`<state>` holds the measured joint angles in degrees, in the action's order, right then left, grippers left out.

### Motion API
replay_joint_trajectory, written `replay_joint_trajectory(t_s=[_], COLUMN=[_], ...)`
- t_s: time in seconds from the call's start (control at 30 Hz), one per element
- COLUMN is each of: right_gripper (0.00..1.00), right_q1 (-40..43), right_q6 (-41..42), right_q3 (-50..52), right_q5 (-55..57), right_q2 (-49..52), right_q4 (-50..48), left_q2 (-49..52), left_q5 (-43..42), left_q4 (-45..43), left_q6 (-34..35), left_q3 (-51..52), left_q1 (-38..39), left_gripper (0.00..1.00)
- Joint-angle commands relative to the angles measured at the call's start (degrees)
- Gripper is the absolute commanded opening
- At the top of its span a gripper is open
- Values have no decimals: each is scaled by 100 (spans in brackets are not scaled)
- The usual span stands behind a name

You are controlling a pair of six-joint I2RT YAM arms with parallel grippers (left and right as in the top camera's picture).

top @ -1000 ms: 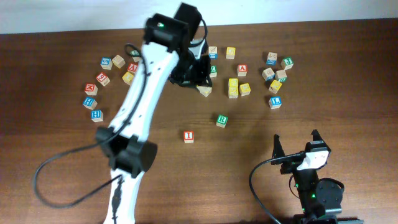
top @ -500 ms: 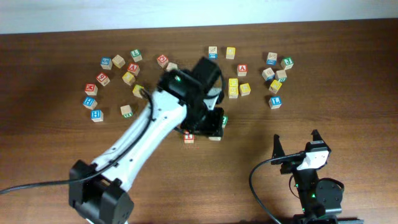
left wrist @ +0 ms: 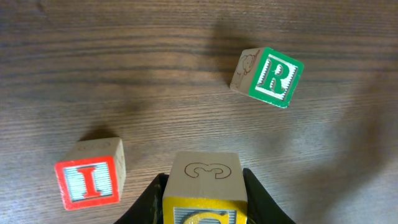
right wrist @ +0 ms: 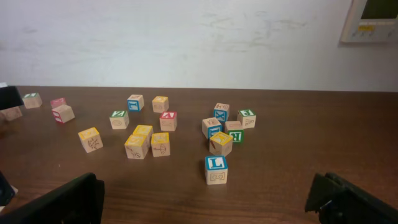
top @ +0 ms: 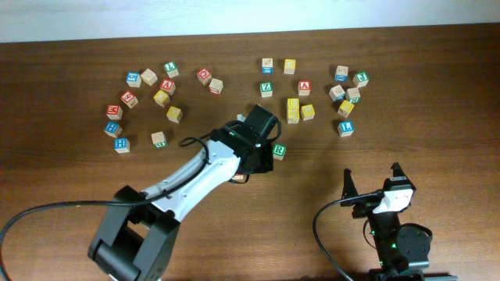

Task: Spell out ICRA
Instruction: 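Carry the yellow C block and place it right of the I block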

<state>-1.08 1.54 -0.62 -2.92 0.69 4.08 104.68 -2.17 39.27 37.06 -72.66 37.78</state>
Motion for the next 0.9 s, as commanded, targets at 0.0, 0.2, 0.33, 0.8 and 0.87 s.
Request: replay_joint_trajectory(t_s=[0.0, 0.2, 0.33, 0.8, 0.87], right_gripper=[98, 98, 98, 98, 98], right_q1=[35, 35, 35, 35, 35], right_q6=[44, 44, 44, 44, 44], right_q3=[31, 31, 31, 31, 31], right_q5=[-28, -28, -28, -28, -28], right_q2=[-33, -33, -33, -33, -33], right_q4=[24, 24, 24, 24, 24], left_q2=[166, 649, 824, 824, 824], left_q5=[807, 955, 1010, 1016, 1016], left_q4=[-114, -162, -151, -83, 2], left_q6=[411, 669, 669, 662, 662], left_q3=[52, 52, 52, 50, -20], left_q1=[363, 520, 520, 520, 520], left_gripper=[26, 26, 27, 37, 42])
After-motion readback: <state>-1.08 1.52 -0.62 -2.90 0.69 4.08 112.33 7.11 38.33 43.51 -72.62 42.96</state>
